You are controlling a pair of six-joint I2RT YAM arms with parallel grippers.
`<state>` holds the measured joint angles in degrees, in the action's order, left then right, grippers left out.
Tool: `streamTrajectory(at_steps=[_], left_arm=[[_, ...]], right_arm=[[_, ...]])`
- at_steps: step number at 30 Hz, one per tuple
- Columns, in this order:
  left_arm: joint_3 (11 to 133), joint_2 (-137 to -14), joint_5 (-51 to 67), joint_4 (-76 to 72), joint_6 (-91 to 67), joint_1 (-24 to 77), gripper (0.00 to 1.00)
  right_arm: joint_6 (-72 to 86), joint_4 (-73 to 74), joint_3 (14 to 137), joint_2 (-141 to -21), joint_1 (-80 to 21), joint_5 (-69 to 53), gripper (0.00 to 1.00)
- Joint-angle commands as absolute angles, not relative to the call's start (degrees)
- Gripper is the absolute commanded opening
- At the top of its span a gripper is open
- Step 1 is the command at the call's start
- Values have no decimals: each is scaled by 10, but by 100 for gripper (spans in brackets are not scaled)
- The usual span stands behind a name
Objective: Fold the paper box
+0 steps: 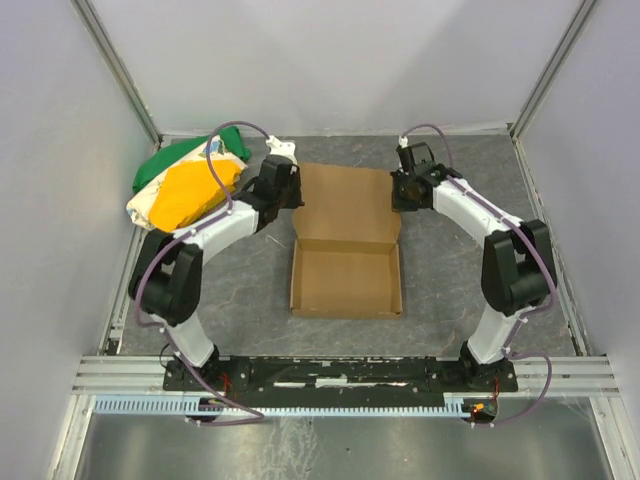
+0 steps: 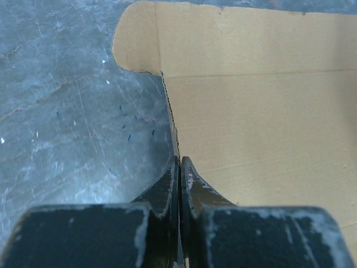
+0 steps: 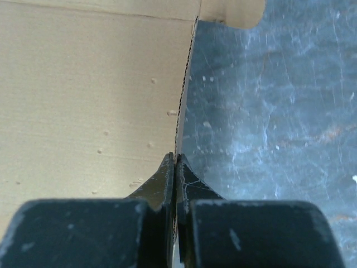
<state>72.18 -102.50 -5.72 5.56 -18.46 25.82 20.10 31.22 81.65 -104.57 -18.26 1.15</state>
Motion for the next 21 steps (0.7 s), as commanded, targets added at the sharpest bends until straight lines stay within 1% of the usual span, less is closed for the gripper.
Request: streamTrajectory(at_steps=[1,6,8,12,17,21], left_arm=[[620,-920,-102,-96,-145,318,3],[542,-847,-203,-168,-114,377,3],[521,-829,-226,-187,-122,382,3],[456,-791,-267,-277,-123,383,3],[359,-762,-304,-445,-111,385,3],[281,-770,-302,-603,-90,391,3]], right_arm=[[212,194,720,-960,-222,62,2],[231,83,593,-891,-261,128,2],[236,41,553,-860,-272,155,2],[231,-34,485,-794,-287,201,2],[236,-144,383,-722,-289,225,2],[257,-239,305,-679,-290,201,2]])
